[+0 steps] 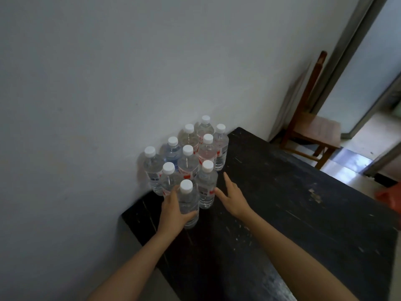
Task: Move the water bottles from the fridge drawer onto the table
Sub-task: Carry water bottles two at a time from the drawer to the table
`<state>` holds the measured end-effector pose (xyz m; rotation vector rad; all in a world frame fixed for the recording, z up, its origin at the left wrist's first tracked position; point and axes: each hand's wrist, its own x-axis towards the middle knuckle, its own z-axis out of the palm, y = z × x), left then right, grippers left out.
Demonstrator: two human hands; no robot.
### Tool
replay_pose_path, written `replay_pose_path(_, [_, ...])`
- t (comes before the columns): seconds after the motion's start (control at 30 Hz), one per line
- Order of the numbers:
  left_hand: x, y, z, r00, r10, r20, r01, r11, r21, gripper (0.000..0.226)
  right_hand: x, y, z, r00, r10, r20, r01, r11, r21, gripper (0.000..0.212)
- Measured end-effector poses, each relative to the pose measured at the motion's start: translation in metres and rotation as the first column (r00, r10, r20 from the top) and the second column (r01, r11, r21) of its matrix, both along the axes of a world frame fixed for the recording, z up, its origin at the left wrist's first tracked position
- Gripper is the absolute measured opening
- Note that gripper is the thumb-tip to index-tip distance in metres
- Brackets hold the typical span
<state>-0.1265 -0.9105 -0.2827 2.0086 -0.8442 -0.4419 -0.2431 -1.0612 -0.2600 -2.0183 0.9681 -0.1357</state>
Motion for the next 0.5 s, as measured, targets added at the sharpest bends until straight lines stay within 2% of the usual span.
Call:
replay_pose_path(0.17, [0.003,0.030,0.007,0.998,-0.065,0.024,0.065,0.998,-0.003,0.093,-0.037,0.012,0.008,0.997,-0.029,-0.074,0.021,0.995,-0.098,0.059])
replay_pose_path(0.33, [0.009,0.061,0.023,0.988,-0.134,0.071,0.139,0.987,-0.081,0.083,-0.076,0.045,0.025,0.984,-0.126,-0.124,0.108,0.984,-0.141,0.055])
replay_pose_path(0.5, [0.011,0.096,0.034,0.956,-0.248,0.156,0.253,0.967,-0.013,0.085,-0.119,0.114,0.044,0.959,-0.284,-0.004,0.272,0.919,-0.285,0.042])
